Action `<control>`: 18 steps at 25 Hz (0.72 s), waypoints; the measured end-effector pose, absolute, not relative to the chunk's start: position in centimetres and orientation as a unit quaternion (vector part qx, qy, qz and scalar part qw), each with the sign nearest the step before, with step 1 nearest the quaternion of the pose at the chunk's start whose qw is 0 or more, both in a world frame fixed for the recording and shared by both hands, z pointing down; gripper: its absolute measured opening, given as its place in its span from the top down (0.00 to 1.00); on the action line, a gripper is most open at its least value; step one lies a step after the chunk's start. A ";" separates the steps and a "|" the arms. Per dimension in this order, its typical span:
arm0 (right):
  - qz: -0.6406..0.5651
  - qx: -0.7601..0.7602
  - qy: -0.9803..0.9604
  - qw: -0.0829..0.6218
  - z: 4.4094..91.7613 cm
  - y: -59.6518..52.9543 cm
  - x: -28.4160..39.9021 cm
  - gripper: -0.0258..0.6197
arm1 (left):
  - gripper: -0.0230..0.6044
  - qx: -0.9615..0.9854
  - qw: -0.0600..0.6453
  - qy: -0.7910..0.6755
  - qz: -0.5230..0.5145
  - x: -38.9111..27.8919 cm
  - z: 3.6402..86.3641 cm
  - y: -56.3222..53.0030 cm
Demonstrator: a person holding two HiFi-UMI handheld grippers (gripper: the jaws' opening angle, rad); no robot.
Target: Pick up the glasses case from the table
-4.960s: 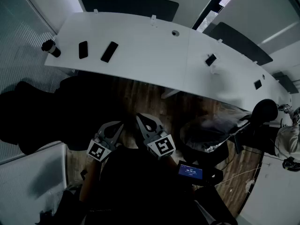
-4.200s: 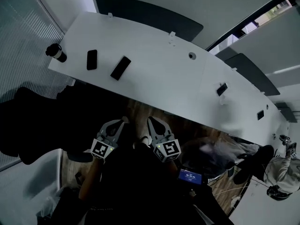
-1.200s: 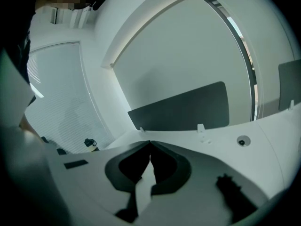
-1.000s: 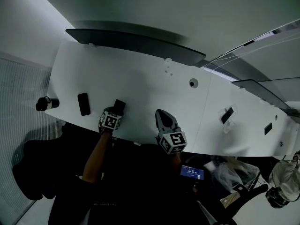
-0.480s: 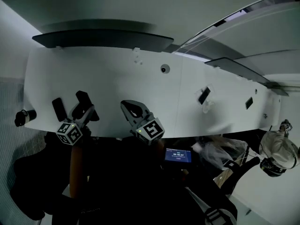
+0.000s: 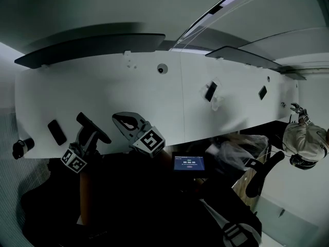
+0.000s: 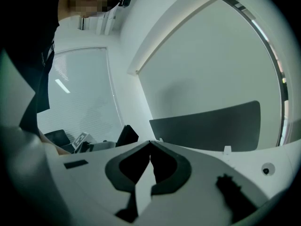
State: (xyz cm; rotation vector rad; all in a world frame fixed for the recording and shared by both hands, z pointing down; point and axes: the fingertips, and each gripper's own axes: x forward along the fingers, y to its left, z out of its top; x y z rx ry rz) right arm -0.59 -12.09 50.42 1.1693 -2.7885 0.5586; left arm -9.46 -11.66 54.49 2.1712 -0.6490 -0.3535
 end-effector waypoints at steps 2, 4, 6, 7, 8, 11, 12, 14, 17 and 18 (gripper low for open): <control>0.184 0.382 -0.905 0.036 50.7 -12.0 -0.6 0.95 | 0.49 0.859 0.417 -0.244 -0.166 -9.3 54.1 -11.4; 0.186 0.384 -0.904 0.033 50.7 -12.0 -0.7 0.95 | 0.49 0.851 0.429 -0.231 -0.197 -9.3 53.6 -11.3; 0.188 0.388 -0.902 0.026 50.6 -12.1 -0.6 0.95 | 0.49 0.844 0.437 -0.211 -0.225 -9.2 53.0 -11.2; 0.189 0.390 -0.901 0.022 50.5 -12.2 -0.4 0.95 | 0.49 0.842 0.440 -0.200 -0.239 -9.1 52.7 -11.2; 0.189 0.392 -0.900 0.018 50.4 -12.2 -0.3 0.95 | 0.49 0.839 0.443 -0.186 -0.254 -9.0 52.3 -11.1; 0.193 0.400 -0.896 0.011 50.2 -12.0 0.5 0.95 | 0.49 0.821 0.453 -0.138 -0.319 -9.1 50.7 -10.8; 0.194 0.402 -0.895 0.012 50.2 -12.0 0.7 0.95 | 0.49 0.811 0.455 -0.119 -0.347 -9.3 50.0 -10.8; 0.199 0.406 -0.892 0.016 50.5 -12.0 1.1 0.95 | 0.49 0.790 0.455 -0.084 -0.403 -10.0 48.3 -10.8; 0.220 0.417 -0.882 0.019 51.2 -11.8 1.8 0.95 | 0.49 0.763 0.449 -0.051 -0.463 -10.5 45.6 -11.1; 0.221 0.417 -0.881 0.018 51.4 -11.8 2.0 0.95 | 0.49 0.758 0.447 -0.044 -0.474 -10.2 44.6 -11.2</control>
